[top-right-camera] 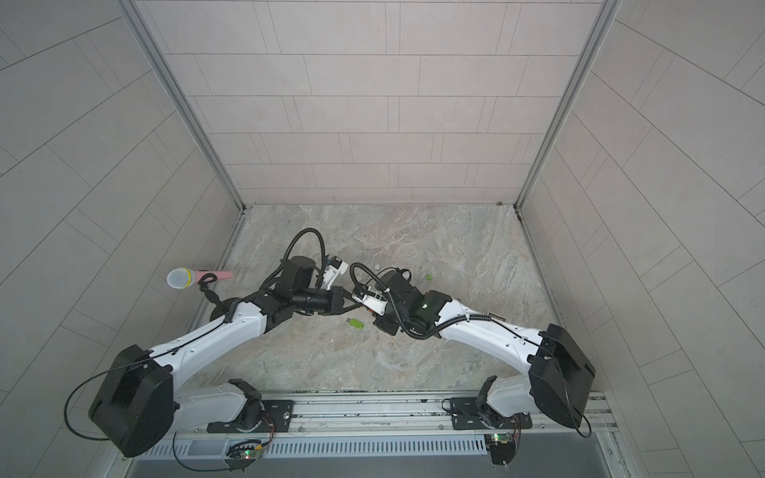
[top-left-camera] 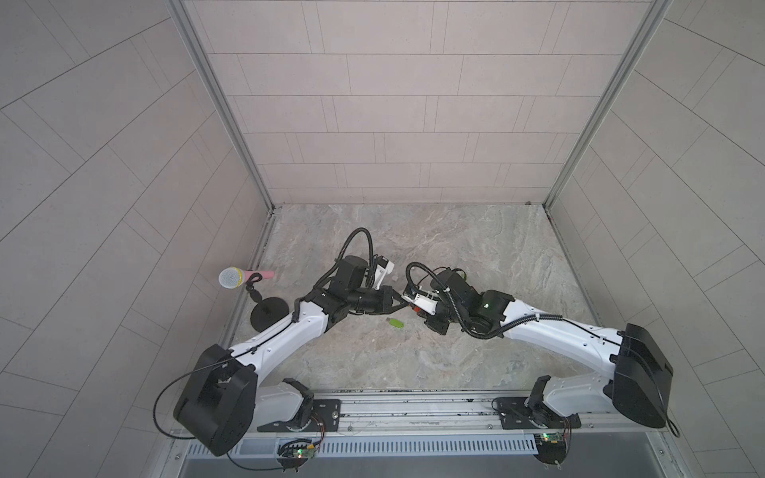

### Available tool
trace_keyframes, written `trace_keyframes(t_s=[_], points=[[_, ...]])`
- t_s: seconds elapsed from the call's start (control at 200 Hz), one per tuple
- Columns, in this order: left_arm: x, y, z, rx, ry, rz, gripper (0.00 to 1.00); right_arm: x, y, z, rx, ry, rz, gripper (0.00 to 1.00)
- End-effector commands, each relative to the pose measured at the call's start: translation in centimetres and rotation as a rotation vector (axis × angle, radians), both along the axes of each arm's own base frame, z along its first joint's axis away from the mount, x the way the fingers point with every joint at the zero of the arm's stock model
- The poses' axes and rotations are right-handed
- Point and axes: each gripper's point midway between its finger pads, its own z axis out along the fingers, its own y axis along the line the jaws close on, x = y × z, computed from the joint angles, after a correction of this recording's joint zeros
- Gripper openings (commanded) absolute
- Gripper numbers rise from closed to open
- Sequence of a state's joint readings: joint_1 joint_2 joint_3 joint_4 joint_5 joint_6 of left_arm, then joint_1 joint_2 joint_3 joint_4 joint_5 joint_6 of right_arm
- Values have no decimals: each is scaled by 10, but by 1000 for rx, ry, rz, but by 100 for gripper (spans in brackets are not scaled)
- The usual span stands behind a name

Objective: Close the usb drive cover
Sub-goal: Close the cover of the USB drive.

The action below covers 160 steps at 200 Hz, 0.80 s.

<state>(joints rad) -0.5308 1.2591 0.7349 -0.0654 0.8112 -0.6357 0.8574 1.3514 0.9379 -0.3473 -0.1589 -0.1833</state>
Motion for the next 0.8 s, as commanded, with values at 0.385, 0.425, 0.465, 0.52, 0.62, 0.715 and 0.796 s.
trace_keyframes(t_s=[0.385,0.425,0.465,0.52,0.62,0.715,0.796], points=[[-9,-4,-1,15,-3,-86,9,4,12,31,57,-84,50,10],[-12,-4,-3,24,6,-102,9,4,12,34,59,-98,56,10],[-13,-4,-5,30,13,-113,9,4,12,37,62,-107,62,10],[-14,-3,-7,37,13,-115,9,4,12,39,61,-115,72,10],[-14,-3,-9,48,12,-118,9,3,13,41,58,-124,91,10],[-15,-4,-10,48,19,-127,9,3,16,46,74,-131,102,10],[-17,-6,-10,45,23,-137,9,2,20,50,92,-135,114,9]])
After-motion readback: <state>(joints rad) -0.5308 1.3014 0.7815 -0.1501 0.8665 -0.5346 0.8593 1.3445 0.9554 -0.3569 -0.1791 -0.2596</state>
